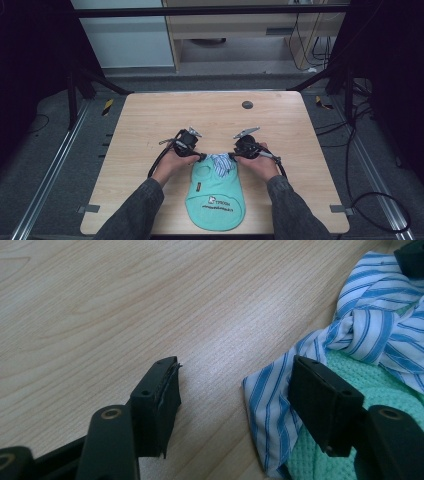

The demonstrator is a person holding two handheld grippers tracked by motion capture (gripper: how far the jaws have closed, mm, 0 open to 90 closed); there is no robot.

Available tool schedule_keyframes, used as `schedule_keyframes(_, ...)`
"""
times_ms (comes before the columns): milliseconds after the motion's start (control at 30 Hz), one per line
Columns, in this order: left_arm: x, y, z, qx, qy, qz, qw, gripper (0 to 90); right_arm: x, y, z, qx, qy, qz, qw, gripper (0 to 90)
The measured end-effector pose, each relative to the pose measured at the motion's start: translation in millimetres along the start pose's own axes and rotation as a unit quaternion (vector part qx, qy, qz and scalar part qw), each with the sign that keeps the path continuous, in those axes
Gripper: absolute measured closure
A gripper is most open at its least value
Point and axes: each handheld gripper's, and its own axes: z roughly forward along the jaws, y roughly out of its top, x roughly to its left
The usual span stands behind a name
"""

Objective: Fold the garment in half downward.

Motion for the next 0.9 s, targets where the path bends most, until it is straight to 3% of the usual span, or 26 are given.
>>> schedule_keyframes(300, 0.0, -1.7, 0.9, -0.003, -0.015, 0.001, 0.9999, 41.9, 5.6, -0.3, 5.7, 0.019, 0.003, -0.008, 0.9998, 60.0)
schedule_keyframes(367, -1.8, -1.4, 0.3, -0.002, -0.019, 0.003, 0.9998, 46.4, 6.4, 0.0, 5.7, 0.022, 0.000, -0.014, 0.9997, 61.9)
schedule_keyframes(467, -5.8, -1.4, -0.6, -0.002, -0.039, 0.008, 0.9992, 62.0, 10.4, 0.4, 5.5, 0.027, 0.004, -0.019, 0.9995, 69.0)
schedule_keyframes(567, -6.8, -1.5, -0.8, -0.001, -0.047, 0.012, 0.9988, 71.9, 12.2, 0.9, 5.4, 0.030, 0.009, -0.025, 0.9992, 75.0)
schedule_keyframes(700, -8.5, -1.9, -1.1, -0.002, -0.056, 0.015, 0.9983, 77.4, 12.7, 1.5, 5.2, 0.035, 0.023, -0.026, 0.9988, 82.2)
schedule_keyframes(900, -9.9, -0.8, -3.5, -0.002, -0.053, 0.025, 0.9983, 83.7, 11.0, 2.4, 0.9, 0.029, 0.027, -0.031, 0.9987, 83.5)
